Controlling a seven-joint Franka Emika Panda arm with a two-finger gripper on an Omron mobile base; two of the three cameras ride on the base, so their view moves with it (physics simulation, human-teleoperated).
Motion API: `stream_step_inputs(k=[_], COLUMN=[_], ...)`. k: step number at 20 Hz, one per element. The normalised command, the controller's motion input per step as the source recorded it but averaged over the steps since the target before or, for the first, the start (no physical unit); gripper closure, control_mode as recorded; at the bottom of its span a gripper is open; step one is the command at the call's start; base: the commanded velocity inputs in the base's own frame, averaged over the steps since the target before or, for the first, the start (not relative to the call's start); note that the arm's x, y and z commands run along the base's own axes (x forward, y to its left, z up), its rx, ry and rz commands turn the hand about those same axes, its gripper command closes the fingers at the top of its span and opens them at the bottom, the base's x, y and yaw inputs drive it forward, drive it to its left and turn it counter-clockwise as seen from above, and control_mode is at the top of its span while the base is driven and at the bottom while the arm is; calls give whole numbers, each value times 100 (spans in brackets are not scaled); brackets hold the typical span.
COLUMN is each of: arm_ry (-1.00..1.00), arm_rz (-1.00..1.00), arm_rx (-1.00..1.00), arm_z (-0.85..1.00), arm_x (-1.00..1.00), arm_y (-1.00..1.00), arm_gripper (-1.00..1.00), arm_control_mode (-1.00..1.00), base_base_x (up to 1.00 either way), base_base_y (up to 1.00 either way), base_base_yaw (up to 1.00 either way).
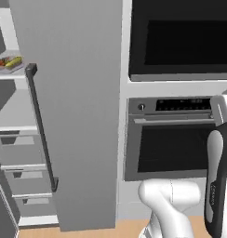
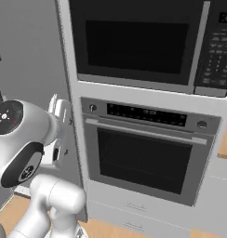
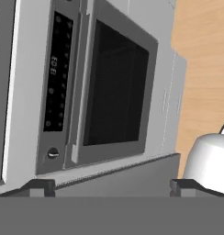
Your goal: Take the meat container that has the fish and place it on the second highest rack of the freezer. Then take the vegetable container that has the bell pepper and cucumber and place it on the highest rack of the freezer.
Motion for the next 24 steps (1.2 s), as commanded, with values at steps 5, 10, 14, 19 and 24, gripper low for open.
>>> stream_step_inputs(k=[5, 10, 14, 19, 24], arm_ry=[0, 0, 0, 0, 0], arm_rz=[0, 0, 0, 0, 0], arm_rx=[0, 0, 0, 0, 0], arm_z=[0, 0, 0, 0, 0], arm_x=[0, 0, 0, 0, 0], arm_y=[0, 0, 0, 0, 0], arm_gripper=[-100, -100, -100, -100, -100], arm_control_mode=[100, 100, 100, 100, 100], base_base_x=[-19, -14, -8, 0, 0], base_base_y=[-100, -100, -100, -100, -100], base_base_yaw=[-14, -11, -9, -5, -1])
